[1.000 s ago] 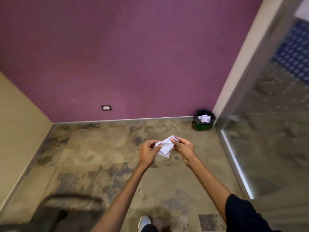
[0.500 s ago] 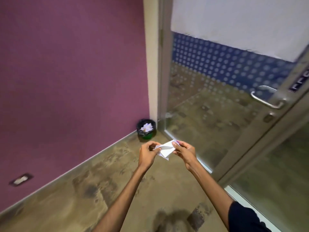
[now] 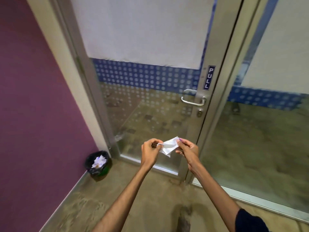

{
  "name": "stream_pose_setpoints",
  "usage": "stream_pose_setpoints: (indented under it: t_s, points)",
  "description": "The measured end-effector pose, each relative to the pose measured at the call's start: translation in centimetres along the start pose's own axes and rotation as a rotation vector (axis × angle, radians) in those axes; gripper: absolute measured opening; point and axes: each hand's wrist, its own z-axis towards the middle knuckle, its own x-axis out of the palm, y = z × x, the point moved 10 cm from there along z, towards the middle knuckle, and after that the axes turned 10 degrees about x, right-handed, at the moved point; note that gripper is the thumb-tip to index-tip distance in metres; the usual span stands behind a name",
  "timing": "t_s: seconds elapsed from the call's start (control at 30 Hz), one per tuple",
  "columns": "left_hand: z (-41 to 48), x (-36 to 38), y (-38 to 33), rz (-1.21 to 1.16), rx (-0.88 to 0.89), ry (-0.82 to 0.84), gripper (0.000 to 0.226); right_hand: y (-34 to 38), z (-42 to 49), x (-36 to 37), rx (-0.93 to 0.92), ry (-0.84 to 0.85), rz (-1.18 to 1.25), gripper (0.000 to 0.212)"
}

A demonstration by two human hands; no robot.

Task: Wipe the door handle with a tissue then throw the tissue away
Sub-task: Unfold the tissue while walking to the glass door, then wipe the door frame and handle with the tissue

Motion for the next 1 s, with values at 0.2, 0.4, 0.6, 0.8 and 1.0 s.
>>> stream_pose_setpoints:
  t_s: [0.2, 0.4, 0.6, 0.8, 1.0]
  points:
    - [8.2, 6.2, -3.1, 0.001, 0.107, 0.081, 0.017, 5.7, 3.7, -3.4, -0.111, -0.096, 0.033, 0.03]
    - [15.1, 11.0, -5.1, -0.052, 0.155, 0.071, 0.012, 11.4, 8.7, -4.1, -0.251, -0.183, -0.018, 0.037]
    - [20.0, 14.8, -8.0, -0.174, 0.226, 0.1, 0.014, 16.9, 12.5, -3.8, -0.351, -0.2, 0.087, 0.039]
    - [23.1, 17.4, -11.4, -0.257, 0.313, 0.144, 0.031, 20.9, 14.6, -3.5, -0.411, -0.25, 0.194, 0.03]
    - [26.1, 16.9, -15.4, -0.082, 0.605, 0.131, 0.039, 25.1, 14.3, -4.0, -0.562, -0.39, 0.266, 0.023]
